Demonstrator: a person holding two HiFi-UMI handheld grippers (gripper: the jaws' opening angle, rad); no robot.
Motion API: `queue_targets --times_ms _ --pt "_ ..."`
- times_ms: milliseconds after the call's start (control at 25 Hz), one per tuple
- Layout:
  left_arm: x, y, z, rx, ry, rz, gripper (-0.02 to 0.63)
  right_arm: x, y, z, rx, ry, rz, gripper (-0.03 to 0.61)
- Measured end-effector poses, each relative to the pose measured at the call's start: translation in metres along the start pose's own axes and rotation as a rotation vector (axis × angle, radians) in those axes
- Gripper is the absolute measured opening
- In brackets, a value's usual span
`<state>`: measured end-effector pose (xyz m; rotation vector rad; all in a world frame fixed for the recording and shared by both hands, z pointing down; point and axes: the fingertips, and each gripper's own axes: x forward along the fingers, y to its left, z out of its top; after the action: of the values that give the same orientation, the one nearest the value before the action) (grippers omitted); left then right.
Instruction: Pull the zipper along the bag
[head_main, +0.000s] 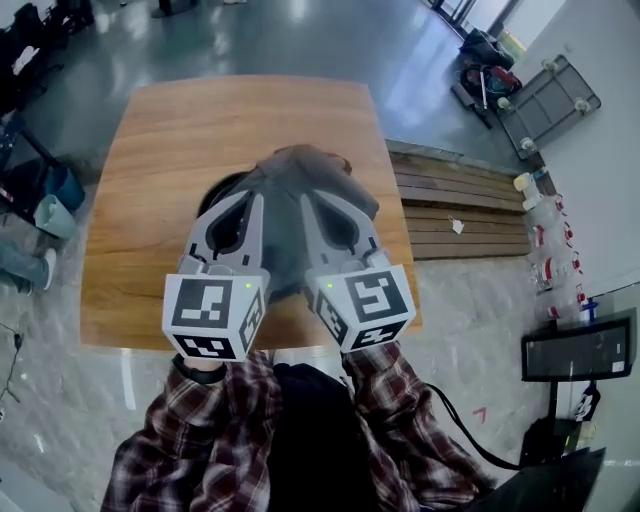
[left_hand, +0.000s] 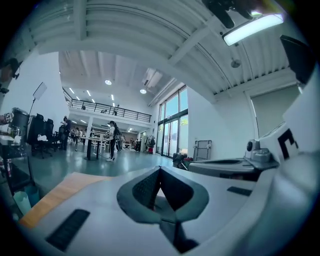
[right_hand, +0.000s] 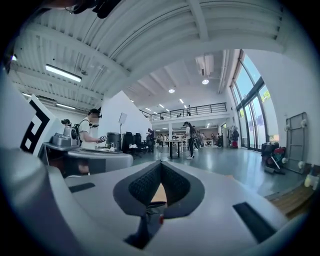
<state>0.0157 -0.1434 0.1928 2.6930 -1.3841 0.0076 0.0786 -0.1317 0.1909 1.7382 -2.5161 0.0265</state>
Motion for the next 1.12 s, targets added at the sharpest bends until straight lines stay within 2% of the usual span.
queue_targets --times_ms 160,1120 --pt "-0.009 -0.003 0.004 0.029 -0.018 0.01 0.009 -0.005 0.007 0.002 0.006 -0.017 0.019 0.006" --pt "-0.012 -0.005 0.007 0.044 -0.022 -0.026 0.009 -0.007 0.019 0.005 -0.01 -0.015 0.023 0.006"
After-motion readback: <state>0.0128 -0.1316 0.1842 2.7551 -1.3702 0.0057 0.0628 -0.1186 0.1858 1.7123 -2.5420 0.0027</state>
